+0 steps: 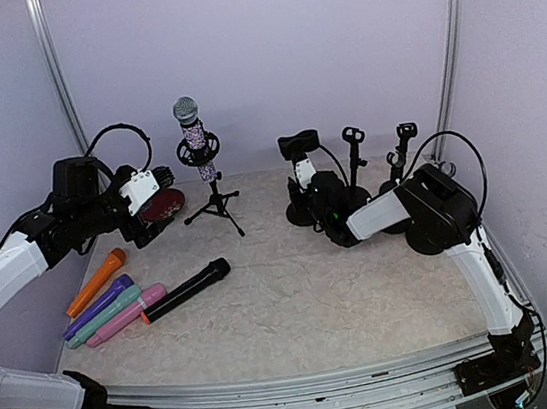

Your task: Remove the microphone from the stand

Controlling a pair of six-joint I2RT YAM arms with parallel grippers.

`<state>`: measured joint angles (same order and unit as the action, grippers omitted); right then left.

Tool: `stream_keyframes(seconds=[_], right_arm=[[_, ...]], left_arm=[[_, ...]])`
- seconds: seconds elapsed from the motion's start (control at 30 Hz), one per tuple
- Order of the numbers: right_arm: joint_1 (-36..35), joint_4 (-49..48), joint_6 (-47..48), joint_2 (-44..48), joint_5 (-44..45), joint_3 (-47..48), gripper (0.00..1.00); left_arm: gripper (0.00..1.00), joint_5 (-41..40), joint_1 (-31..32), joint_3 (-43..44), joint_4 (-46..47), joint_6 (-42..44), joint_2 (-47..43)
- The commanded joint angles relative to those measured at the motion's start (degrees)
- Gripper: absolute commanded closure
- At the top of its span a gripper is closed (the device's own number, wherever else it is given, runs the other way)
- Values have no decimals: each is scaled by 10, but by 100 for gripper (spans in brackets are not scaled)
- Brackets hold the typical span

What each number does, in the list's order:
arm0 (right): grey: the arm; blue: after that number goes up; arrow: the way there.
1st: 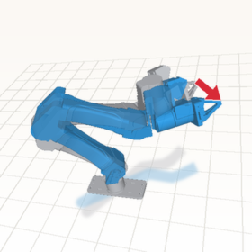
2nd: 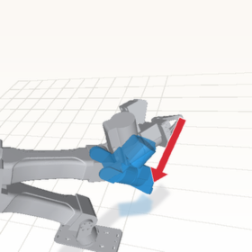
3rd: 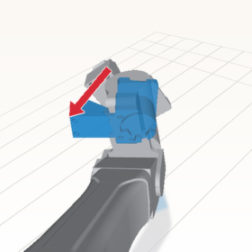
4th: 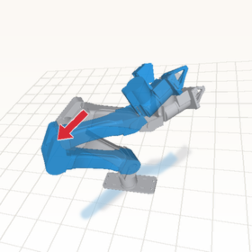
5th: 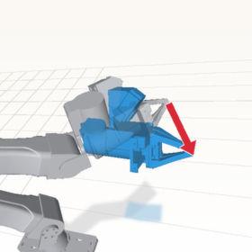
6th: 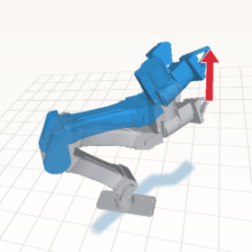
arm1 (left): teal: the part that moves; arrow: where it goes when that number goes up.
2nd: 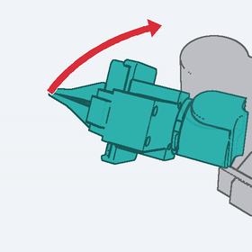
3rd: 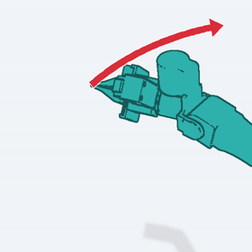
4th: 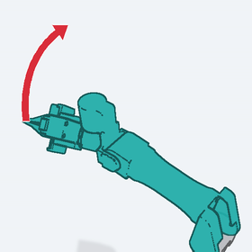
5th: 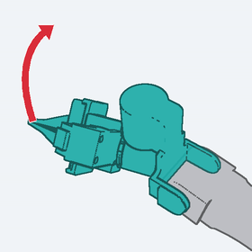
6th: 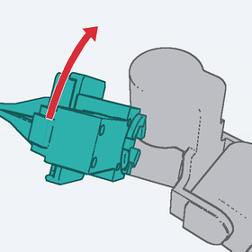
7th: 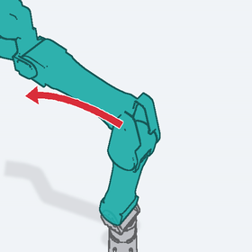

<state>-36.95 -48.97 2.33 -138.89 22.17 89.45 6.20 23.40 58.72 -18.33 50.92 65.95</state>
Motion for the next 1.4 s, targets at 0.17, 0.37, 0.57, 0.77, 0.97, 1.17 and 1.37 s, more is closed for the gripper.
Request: stream_keyframes(seconds=[0.17,0.37,0.57,0.77,0.97,1.17,1.37], right_arm=[[2,-43,-17,81,-1,-90,0],[-11,-19,-114,193,43,-226,0],[-33,-24,-175,300,38,-360,0],[-80,88,-110,367,-43,-282,0],[-91,312,-136,280,-214,10,2],[-88,393,-271,147,-378,237,11],[-79,436,-388,62,-410,367,23]], left_arm=[[1,19,-35,113,-91,-50,46],[1,35,-47,175,-132,-100,75],[1,71,-64,235,-170,-165,105],[1,116,-116,280,-195,-237,131],[3,129,-139,284,-222,-238,143],[7,140,-150,258,-223,-235,135],[8,143,-152,240,-219,-221,118]])
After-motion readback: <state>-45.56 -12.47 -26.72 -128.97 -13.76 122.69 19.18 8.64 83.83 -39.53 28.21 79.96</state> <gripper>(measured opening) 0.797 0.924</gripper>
